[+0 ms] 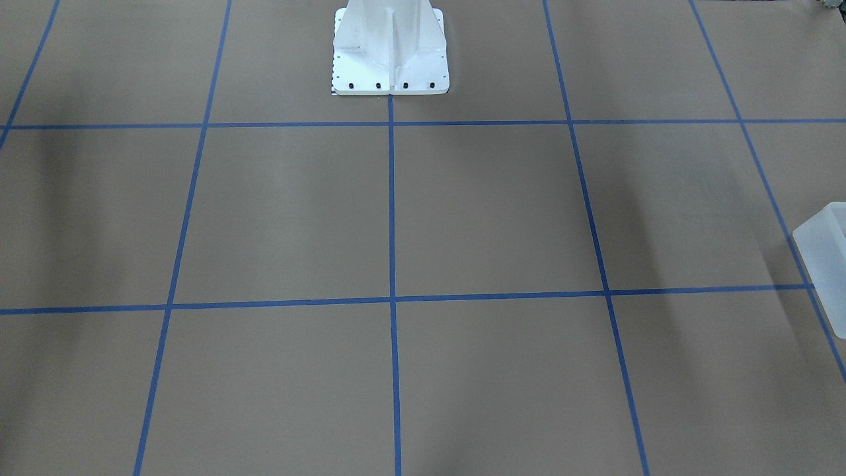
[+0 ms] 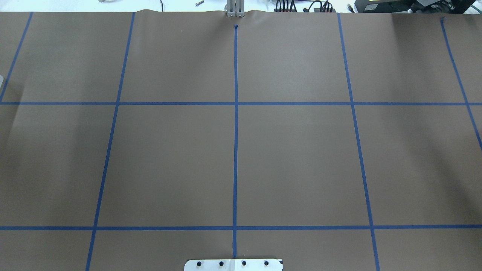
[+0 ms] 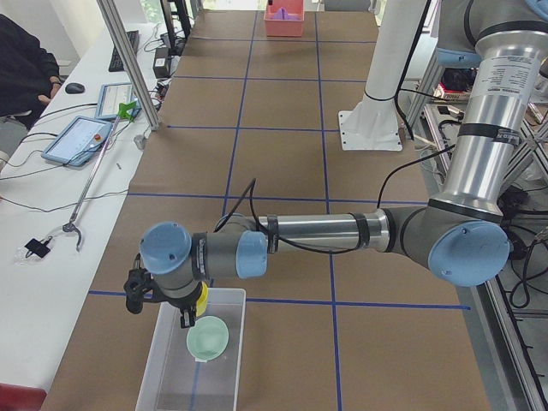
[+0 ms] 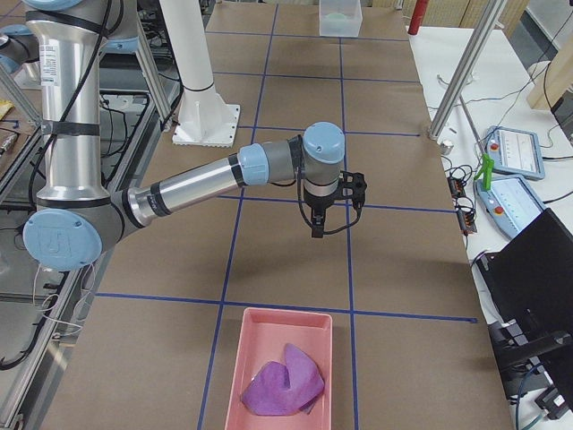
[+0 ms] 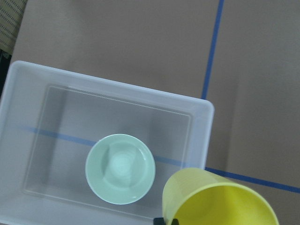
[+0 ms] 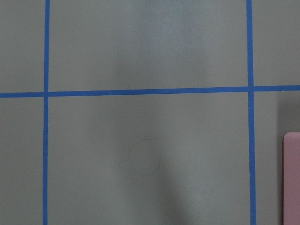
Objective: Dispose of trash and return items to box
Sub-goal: 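Lower the yellow cup into the clear bin and open the left gripper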
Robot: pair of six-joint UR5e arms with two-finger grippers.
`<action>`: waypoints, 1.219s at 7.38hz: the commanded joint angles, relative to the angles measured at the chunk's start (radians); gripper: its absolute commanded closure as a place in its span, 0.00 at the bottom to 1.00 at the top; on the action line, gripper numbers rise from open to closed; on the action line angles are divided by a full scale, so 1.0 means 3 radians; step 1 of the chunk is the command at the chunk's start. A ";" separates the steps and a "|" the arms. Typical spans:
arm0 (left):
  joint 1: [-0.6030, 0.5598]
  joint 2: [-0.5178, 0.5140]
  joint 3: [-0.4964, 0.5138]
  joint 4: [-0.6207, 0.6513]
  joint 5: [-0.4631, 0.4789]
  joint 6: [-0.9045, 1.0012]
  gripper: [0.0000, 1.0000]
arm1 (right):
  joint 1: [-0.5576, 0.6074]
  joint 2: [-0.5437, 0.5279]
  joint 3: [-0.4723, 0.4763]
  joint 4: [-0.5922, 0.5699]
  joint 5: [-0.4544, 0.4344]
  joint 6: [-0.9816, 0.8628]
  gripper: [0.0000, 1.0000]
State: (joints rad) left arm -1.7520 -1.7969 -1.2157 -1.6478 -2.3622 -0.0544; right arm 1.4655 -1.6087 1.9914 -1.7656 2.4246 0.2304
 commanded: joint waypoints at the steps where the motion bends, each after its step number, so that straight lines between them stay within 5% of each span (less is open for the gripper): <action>1: -0.0091 -0.0039 0.0889 -0.0671 0.0010 0.0049 1.00 | -0.0028 0.0004 0.0004 0.0000 -0.0023 0.0004 0.00; 4: -0.0143 -0.0054 0.1091 -0.0740 0.0035 0.0033 1.00 | -0.0038 0.0009 0.0004 0.0005 -0.0023 0.0004 0.00; 7: -0.0143 -0.0350 0.1958 -0.1473 0.0046 -0.0206 1.00 | -0.0048 0.0029 0.0004 0.0005 -0.0023 0.0004 0.00; 9: -0.0138 -0.0453 0.2063 -0.1523 0.0193 -0.0253 1.00 | -0.0053 0.0029 0.0004 0.0000 -0.0023 0.0004 0.00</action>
State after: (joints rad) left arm -1.7945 -1.9152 -0.6238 -2.0822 -2.3269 -0.1174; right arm 1.4509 -1.6003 1.9926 -1.7651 2.4176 0.2317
